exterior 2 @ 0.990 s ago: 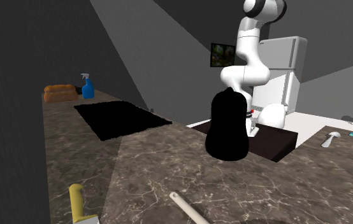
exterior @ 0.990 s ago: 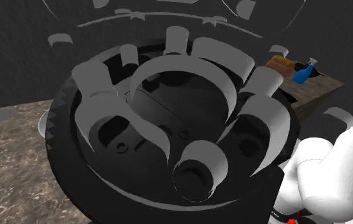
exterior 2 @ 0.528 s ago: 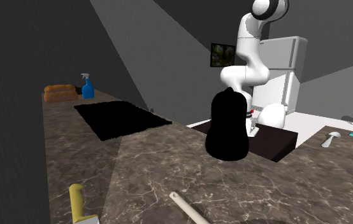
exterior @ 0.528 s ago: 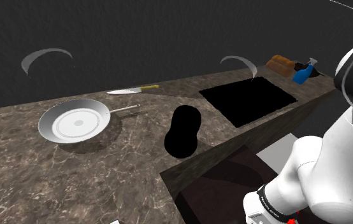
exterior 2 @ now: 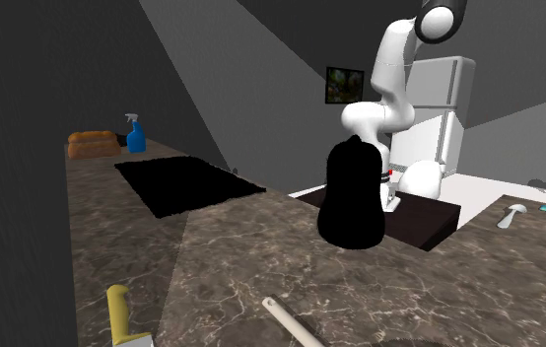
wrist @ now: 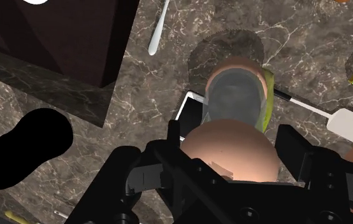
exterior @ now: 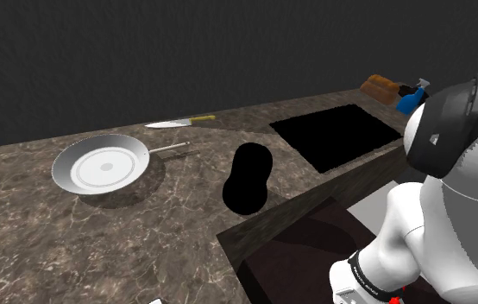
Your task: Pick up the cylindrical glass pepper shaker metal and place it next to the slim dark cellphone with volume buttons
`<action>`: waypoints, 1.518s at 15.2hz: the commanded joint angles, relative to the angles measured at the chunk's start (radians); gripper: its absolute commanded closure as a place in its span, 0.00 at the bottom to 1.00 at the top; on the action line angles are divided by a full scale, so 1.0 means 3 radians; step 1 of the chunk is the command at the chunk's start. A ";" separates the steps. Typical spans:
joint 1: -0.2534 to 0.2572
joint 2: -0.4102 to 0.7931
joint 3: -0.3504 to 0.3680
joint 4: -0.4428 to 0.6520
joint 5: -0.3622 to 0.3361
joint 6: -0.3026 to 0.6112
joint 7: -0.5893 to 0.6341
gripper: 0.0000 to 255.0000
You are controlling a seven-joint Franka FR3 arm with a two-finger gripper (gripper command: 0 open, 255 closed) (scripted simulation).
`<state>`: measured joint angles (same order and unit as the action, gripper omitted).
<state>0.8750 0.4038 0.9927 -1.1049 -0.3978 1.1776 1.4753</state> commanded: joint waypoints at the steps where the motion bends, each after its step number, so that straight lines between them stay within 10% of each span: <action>1: -0.0062 -0.0035 0.0015 -0.0156 0.0038 0.0121 0.0020 1.00; 23: -0.0603 -0.0351 0.0086 -0.1574 0.0297 0.1282 0.0020 1.00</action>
<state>0.6939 0.2958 1.0195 -1.5670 -0.3064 1.5504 1.4785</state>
